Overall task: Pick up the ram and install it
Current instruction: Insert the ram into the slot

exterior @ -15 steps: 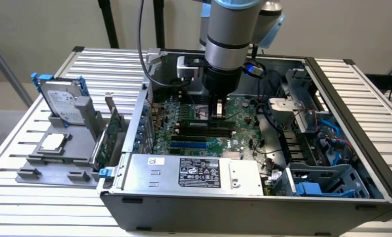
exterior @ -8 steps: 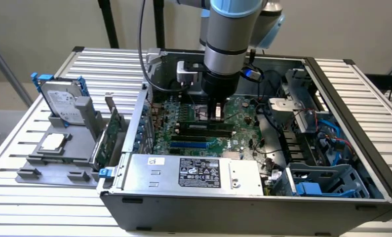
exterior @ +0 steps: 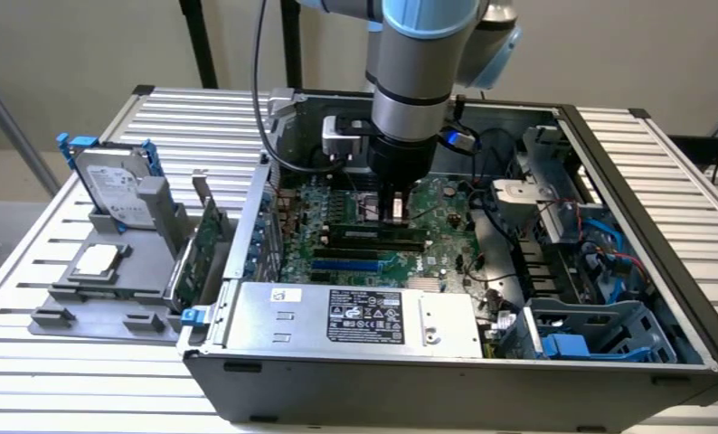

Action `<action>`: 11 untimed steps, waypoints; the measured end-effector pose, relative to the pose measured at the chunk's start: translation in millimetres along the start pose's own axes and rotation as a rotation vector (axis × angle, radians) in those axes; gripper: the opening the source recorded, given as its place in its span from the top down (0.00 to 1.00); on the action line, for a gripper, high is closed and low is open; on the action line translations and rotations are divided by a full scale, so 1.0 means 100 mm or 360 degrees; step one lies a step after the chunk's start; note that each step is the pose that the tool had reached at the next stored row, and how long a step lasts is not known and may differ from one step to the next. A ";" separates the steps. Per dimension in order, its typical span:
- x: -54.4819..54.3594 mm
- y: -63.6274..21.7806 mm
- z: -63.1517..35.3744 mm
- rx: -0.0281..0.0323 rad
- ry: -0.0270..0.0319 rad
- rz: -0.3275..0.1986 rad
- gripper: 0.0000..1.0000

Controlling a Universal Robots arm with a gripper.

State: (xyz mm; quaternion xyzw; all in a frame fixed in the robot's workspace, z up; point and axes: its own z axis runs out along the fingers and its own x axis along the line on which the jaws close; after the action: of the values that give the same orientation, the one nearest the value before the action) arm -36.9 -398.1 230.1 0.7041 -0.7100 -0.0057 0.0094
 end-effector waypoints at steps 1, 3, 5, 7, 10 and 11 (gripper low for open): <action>0.00 0.002 0.002 0.00003 -0.00004 0.0000 0.86; -0.01 0.011 0.005 0.00001 -0.00002 0.0000 0.86; -0.01 0.019 0.009 0.00000 0.00000 0.0000 0.86; -0.01 0.020 0.017 0.00002 -0.00002 0.0000 0.86; -0.01 0.020 0.031 0.00001 0.00000 0.0000 0.86; -0.01 0.020 0.034 0.00000 0.00003 -0.0001 0.86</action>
State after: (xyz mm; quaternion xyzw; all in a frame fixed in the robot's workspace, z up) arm -39.0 -396.6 226.7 0.7042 -0.7099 -0.0057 0.0095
